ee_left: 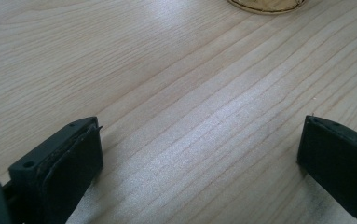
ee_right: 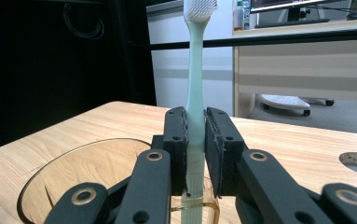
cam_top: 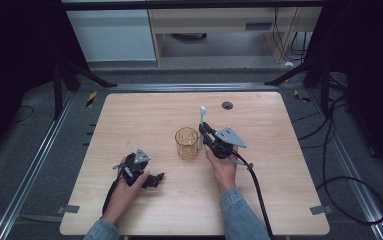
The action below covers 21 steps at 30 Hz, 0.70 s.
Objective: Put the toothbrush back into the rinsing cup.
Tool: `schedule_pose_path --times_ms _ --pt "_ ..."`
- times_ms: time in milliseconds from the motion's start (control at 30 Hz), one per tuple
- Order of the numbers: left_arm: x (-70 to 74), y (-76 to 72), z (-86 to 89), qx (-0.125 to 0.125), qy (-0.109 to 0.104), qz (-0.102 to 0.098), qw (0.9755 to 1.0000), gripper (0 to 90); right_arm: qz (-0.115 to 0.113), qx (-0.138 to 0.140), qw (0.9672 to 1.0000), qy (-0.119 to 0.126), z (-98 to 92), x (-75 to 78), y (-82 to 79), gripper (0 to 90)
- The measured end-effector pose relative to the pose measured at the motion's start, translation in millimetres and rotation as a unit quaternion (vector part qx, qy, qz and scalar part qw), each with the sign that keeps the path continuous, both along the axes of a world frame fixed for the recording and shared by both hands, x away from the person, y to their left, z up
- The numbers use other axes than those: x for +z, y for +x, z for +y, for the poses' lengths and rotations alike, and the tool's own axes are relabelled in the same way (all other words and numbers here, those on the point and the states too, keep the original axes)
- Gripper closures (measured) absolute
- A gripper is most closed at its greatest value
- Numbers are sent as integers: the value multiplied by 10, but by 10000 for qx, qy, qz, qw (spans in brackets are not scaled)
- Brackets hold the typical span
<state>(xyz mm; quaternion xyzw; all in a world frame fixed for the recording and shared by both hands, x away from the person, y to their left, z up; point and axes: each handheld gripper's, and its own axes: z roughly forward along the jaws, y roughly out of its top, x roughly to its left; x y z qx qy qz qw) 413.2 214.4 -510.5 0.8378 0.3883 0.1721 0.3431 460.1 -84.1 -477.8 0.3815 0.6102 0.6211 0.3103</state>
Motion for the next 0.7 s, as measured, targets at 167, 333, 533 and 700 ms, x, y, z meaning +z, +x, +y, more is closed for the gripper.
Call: schedule_pose_path --times_ms 167,333,533,700 --pt "0 0 0 0 -1 -1 10000 0 -23 8 10000 7 6 12 15 791" --pt "0 0 0 0 -1 0 10000 0 5 27 10000 -27 24 -30 27 791" --pt "0 0 0 -1 0 -1 10000 0 7 28 10000 -36 13 -44 36 791" --pt "0 0 0 -2 0 -1 10000 0 21 23 10000 -81 17 -67 40 791"
